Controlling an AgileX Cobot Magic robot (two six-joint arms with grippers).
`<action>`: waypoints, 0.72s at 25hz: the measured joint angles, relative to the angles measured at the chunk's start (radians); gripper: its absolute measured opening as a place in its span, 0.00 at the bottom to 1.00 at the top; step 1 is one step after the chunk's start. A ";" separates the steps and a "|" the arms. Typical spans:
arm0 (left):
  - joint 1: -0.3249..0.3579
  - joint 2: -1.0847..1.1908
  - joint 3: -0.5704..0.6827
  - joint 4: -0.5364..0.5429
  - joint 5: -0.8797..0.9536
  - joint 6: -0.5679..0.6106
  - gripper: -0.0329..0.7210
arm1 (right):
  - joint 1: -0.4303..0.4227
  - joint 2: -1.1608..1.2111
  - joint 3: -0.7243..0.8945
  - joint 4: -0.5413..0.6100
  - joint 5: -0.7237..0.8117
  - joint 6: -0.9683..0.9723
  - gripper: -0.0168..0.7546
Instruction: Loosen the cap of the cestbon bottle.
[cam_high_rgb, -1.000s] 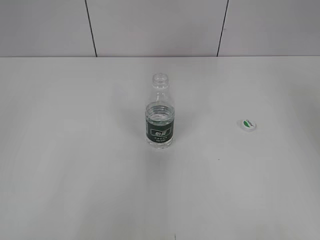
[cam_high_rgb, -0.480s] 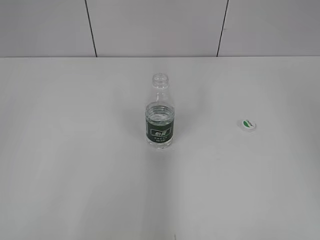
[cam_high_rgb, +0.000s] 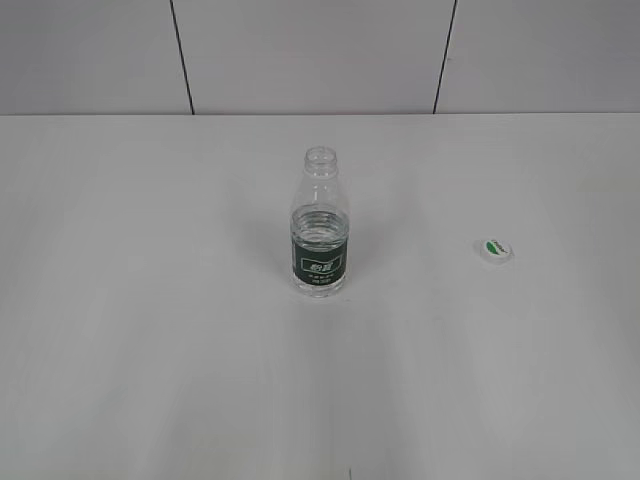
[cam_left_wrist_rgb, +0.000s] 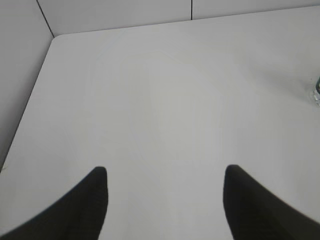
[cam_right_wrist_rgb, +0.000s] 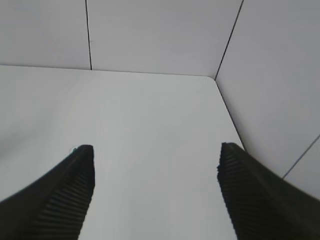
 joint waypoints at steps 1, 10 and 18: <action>0.000 0.000 0.000 0.000 0.000 0.000 0.63 | 0.000 -0.039 0.015 0.000 0.013 -0.003 0.79; 0.000 0.000 0.000 0.000 0.000 0.000 0.63 | 0.000 -0.268 0.100 0.019 0.176 -0.010 0.79; 0.000 0.000 0.000 0.000 0.000 0.000 0.63 | 0.000 -0.281 0.143 0.084 0.230 -0.065 0.74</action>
